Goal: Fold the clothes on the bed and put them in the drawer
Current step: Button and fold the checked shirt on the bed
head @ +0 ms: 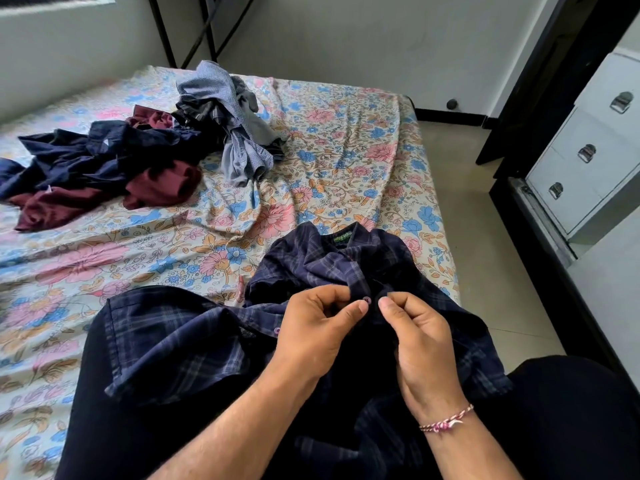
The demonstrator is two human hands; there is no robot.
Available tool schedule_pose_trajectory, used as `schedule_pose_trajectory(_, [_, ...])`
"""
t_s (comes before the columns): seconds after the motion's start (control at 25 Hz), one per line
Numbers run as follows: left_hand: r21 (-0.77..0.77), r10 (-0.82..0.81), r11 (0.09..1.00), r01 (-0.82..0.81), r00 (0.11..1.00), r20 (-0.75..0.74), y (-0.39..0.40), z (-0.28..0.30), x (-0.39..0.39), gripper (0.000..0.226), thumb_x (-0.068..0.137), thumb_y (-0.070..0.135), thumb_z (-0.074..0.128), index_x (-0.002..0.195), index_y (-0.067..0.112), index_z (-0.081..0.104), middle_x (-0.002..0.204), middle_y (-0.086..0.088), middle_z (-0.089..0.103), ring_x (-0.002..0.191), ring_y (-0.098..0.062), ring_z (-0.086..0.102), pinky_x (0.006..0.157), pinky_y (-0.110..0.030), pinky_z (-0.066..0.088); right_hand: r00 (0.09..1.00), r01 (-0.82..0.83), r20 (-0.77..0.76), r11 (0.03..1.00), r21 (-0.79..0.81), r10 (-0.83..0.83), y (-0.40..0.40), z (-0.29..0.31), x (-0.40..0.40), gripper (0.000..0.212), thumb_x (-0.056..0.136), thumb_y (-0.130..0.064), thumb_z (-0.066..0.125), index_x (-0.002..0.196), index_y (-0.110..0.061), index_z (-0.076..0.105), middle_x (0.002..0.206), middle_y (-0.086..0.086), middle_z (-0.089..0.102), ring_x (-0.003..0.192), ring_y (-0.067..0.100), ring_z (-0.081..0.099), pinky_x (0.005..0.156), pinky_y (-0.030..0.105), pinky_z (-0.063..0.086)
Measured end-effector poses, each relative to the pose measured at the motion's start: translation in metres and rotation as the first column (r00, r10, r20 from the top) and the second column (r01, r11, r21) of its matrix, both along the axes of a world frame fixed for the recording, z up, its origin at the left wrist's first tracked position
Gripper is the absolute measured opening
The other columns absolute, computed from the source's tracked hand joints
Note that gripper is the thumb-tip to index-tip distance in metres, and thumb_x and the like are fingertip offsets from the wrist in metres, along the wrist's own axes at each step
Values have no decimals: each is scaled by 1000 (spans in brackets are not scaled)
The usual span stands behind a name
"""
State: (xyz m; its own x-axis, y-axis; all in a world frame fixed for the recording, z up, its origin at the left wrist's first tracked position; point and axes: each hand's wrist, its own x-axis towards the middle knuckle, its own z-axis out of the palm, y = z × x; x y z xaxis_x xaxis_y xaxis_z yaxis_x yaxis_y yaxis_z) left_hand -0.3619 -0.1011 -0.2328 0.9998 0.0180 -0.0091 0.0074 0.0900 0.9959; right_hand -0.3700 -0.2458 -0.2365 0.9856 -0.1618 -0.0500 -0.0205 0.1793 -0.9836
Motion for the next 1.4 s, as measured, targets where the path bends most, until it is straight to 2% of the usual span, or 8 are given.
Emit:
schedule_pose_trajectory(0.16, [6,42,999,-42,999,-16,0,0,0,17,86,17,86,80,11,71,72,-1,68,69,-17,58,68,-37,48,998,44,38,999,-23,-43,2,-2,0,11,90,-6,76,90,-17,77,98,18,75,101,44,70,98,59,55])
schedule_pose_trajectory(0.4, [128,122,984,-128,991,52,-1,0,0,22,88,20,84,74,14,70,60,10,60,58,-5,50,56,-25,42,993,64,104,997,-41,-59,5,-1,-1,15,88,-5,77,89,-20,77,94,10,77,96,36,72,91,48,58])
schedule_pose_trajectory(0.56, [129,154,979,-160,987,57,1,-2,1,21,88,27,84,75,15,71,62,3,63,58,-10,52,58,-31,42,988,64,144,993,-103,-49,8,-3,-1,16,88,-5,78,91,-20,76,94,5,77,91,22,74,87,38,59])
schedule_pose_trajectory(0.72, [138,129,981,-137,989,68,1,-1,0,25,88,27,83,73,12,68,61,5,58,58,-11,48,57,-32,40,988,60,150,993,-105,-43,9,-4,-1,16,88,-5,77,91,-21,77,94,3,77,91,21,74,86,36,59])
schedule_pose_trajectory(0.96, [189,114,974,-128,990,81,2,-1,2,31,90,21,80,69,11,61,57,8,49,56,-9,41,53,-27,34,990,37,138,995,-89,-24,7,-6,2,30,95,12,57,96,-10,78,98,5,79,99,21,74,93,36,57])
schedule_pose_trajectory(1.12, [176,86,980,-97,994,70,3,-5,4,31,86,30,78,73,8,61,61,2,51,60,-16,44,59,-34,38,977,22,211,987,-158,13,8,-4,3,26,93,9,66,96,-14,77,96,0,79,92,11,74,82,19,56])
schedule_pose_trajectory(1.28, [127,80,988,-88,995,62,6,-6,7,27,87,32,72,78,7,65,64,0,53,63,-18,47,63,-38,42,953,16,292,954,-301,76,6,-6,4,23,90,3,73,101,-17,76,96,-4,77,91,12,73,82,19,57])
schedule_pose_trajectory(1.4, [97,5,995,-9,999,43,7,-5,7,28,91,28,71,77,6,63,65,0,52,64,-18,45,63,-38,39,937,67,339,909,-411,84,6,-7,4,24,88,0,77,102,-18,76,97,-8,75,90,12,72,80,18,56])
